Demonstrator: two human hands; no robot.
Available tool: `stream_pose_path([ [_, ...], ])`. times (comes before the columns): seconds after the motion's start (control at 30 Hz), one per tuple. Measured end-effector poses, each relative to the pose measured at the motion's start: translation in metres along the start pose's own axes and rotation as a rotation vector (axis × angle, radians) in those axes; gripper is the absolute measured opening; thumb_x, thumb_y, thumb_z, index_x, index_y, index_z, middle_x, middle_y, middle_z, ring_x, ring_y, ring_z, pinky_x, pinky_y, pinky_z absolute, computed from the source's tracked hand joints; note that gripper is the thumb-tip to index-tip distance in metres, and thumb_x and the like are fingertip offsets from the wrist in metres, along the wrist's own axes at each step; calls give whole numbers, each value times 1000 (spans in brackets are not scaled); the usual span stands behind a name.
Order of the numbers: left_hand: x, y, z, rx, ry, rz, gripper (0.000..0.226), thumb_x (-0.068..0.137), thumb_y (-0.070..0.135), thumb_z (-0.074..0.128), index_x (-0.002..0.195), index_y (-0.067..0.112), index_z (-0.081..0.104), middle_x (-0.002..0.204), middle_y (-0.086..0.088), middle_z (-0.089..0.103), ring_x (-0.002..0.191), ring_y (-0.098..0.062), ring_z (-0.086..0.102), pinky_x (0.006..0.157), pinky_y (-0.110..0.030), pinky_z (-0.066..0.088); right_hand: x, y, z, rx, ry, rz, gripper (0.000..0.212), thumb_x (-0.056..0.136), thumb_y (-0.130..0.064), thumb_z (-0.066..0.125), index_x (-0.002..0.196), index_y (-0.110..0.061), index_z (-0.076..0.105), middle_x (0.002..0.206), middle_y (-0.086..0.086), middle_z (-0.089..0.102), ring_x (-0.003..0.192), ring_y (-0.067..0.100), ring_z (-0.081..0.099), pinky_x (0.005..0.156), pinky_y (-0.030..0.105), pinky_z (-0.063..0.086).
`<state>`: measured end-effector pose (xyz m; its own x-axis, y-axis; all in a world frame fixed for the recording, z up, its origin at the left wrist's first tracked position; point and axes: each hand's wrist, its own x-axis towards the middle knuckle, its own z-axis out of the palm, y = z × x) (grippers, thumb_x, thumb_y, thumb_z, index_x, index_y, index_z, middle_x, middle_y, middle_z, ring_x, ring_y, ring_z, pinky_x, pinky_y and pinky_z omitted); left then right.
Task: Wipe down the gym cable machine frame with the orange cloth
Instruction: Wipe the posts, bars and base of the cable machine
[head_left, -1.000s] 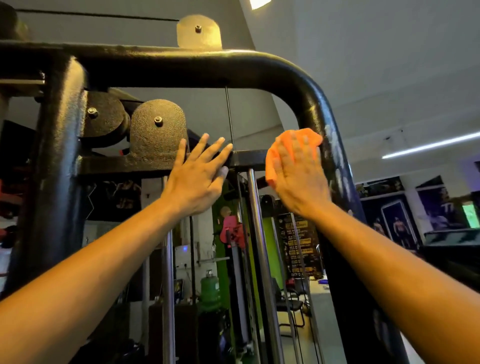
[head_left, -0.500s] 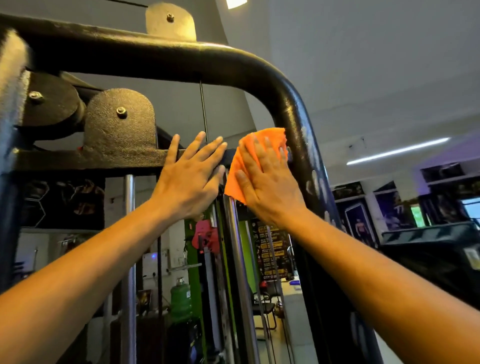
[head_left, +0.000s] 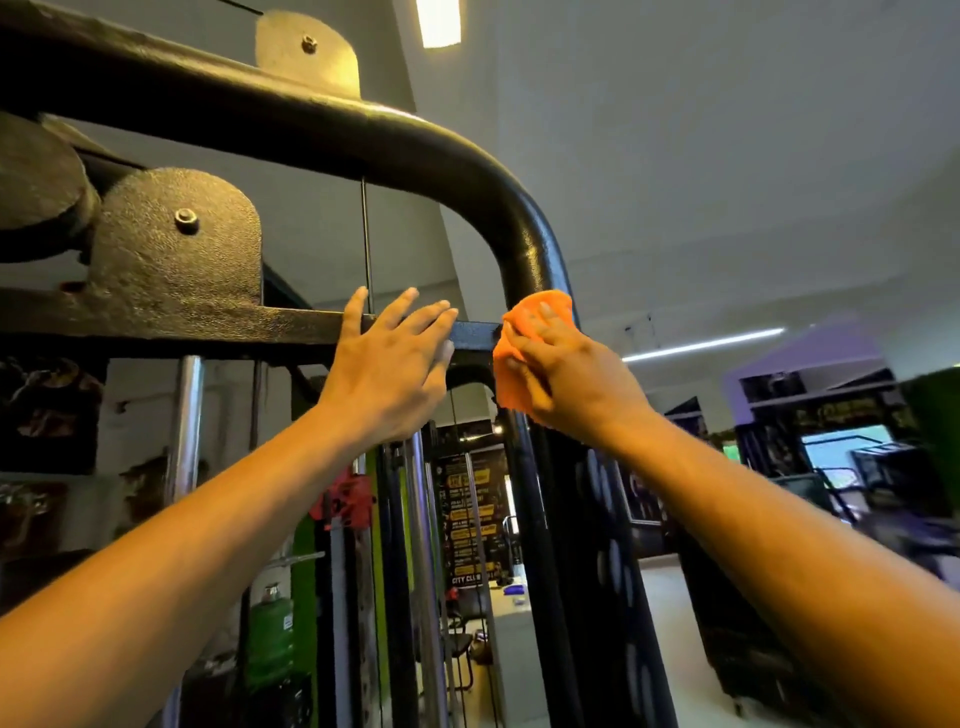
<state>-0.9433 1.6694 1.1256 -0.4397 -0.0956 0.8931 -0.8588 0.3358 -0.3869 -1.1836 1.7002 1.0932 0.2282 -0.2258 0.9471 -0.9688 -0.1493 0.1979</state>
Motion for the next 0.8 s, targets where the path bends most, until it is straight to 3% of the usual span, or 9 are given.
stream_pose_path([
  [0.1, 7, 4, 0, -100, -4, 6, 54, 111, 43, 31, 161, 26, 43, 168, 6, 43, 162, -18, 28, 132, -58, 2, -4, 15, -19, 69, 47, -33, 48, 111, -42, 53, 157, -30, 51, 162, 6, 49, 131, 39, 63, 96, 53, 62],
  [0.23, 28, 18, -11, -214, -43, 58, 44, 112, 37, 40, 154, 26, 51, 158, 4, 54, 140, -23, 55, 120, -49, 36, 14, 22, -37, 143, 190, 72, 45, 114, -45, 43, 158, -34, 46, 159, 8, 47, 136, 35, 56, 104, 56, 57],
  [0.3, 41, 27, -16, -300, -63, 28, 45, 114, 36, 40, 156, 26, 49, 159, 4, 52, 137, -27, 57, 111, -47, 42, 17, 25, -28, 90, 163, 137, 52, 115, -49, 37, 164, -34, 36, 169, 7, 37, 152, 36, 41, 120, 62, 42],
  [0.37, 49, 37, -15, -379, -70, -12, 43, 113, 37, 39, 155, 28, 50, 157, 3, 55, 136, -27, 58, 108, -46, 44, 5, 22, -6, 111, 39, 229, 64, 115, -58, 27, 173, -35, 11, 181, 4, 11, 166, 34, 13, 133, 65, 14],
  [0.43, 52, 43, -10, -361, -69, -33, 41, 113, 39, 39, 149, 30, 55, 149, 2, 62, 131, -27, 62, 104, -46, 46, -16, 13, 18, 187, -38, 292, 71, 113, -66, 19, 170, -42, -16, 180, -4, -19, 167, 27, -14, 132, 63, -6],
  [0.5, 52, 47, -7, -298, -67, -42, 36, 112, 40, 39, 139, 31, 61, 137, 0, 69, 122, -28, 65, 99, -47, 49, -25, 8, 33, 213, 1, 317, 70, 113, -65, 17, 168, -43, -20, 179, -7, -25, 165, 24, -21, 131, 61, -11],
  [0.6, 62, 46, -7, -248, -92, -70, 36, 111, 41, 38, 138, 33, 60, 137, -2, 70, 122, -32, 64, 97, -48, 50, 1, 15, 36, 189, 132, 327, 65, 114, -61, 21, 171, -45, -8, 181, -4, -14, 168, 29, -10, 131, 66, -5],
  [0.73, 87, 52, -9, -383, -147, -183, 41, 112, 49, 36, 143, 35, 58, 139, 1, 67, 125, -29, 61, 102, -47, 49, 41, 32, 30, 307, 186, 317, 64, 114, -56, 32, 170, -47, 2, 181, 3, 2, 166, 36, 11, 128, 69, 24],
  [0.8, 105, 60, -9, -490, -186, -229, 42, 114, 46, 35, 138, 26, 63, 138, -3, 67, 123, -28, 61, 107, -48, 48, 34, 32, 32, 373, 204, 279, 65, 115, -56, 32, 170, -49, -1, 181, 0, -3, 166, 33, 9, 124, 66, 35],
])
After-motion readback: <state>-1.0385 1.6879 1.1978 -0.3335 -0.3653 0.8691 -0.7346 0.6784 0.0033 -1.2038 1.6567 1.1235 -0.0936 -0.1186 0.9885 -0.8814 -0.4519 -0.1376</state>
